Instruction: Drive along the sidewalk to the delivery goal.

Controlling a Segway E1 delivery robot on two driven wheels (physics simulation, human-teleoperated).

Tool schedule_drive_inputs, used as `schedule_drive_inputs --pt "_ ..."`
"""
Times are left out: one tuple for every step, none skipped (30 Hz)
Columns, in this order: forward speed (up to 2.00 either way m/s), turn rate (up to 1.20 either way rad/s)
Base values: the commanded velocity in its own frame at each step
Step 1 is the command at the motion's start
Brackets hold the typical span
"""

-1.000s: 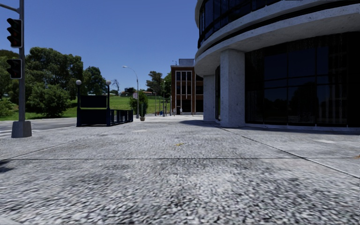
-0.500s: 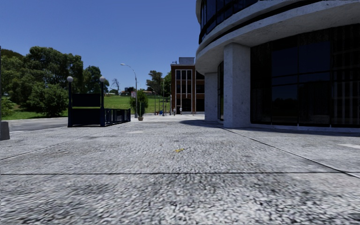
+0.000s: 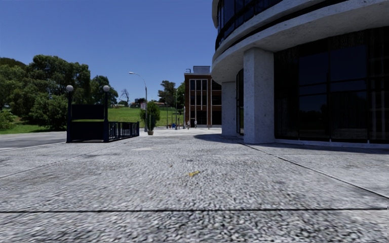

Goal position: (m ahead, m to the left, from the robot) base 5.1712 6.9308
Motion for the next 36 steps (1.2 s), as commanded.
schedule_drive_inputs --pt "1.09 0.09" --pt "1.15 0.17" --pt "1.20 0.21" --pt "1.24 0.24" --pt "1.24 0.24" --pt "1.25 0.30" --pt "1.25 0.36" --pt "1.26 0.38" --pt "1.26 0.38" --pt "1.27 0.39" --pt "1.28 0.40" --pt "1.31 0.47" --pt "1.36 0.55" --pt "1.36 0.55" --pt "1.44 0.59" --pt "1.50 0.59" --pt "1.51 0.60" --pt "1.53 0.60" --pt "1.53 0.60" --pt "1.53 0.60" --pt "1.55 0.60" --pt "1.57 0.60" --pt "1.59 0.60" --pt "1.59 0.60" --pt "1.61 0.60" --pt "1.63 0.60" --pt "1.64 0.60" --pt "1.64 0.60" --pt "1.65 0.60" --pt "1.67 0.60" --pt "1.70 0.60" --pt "1.74 0.60" --pt "1.74 0.60" --pt "1.77 0.60" --pt "1.77 0.60" --pt "1.77 0.60"
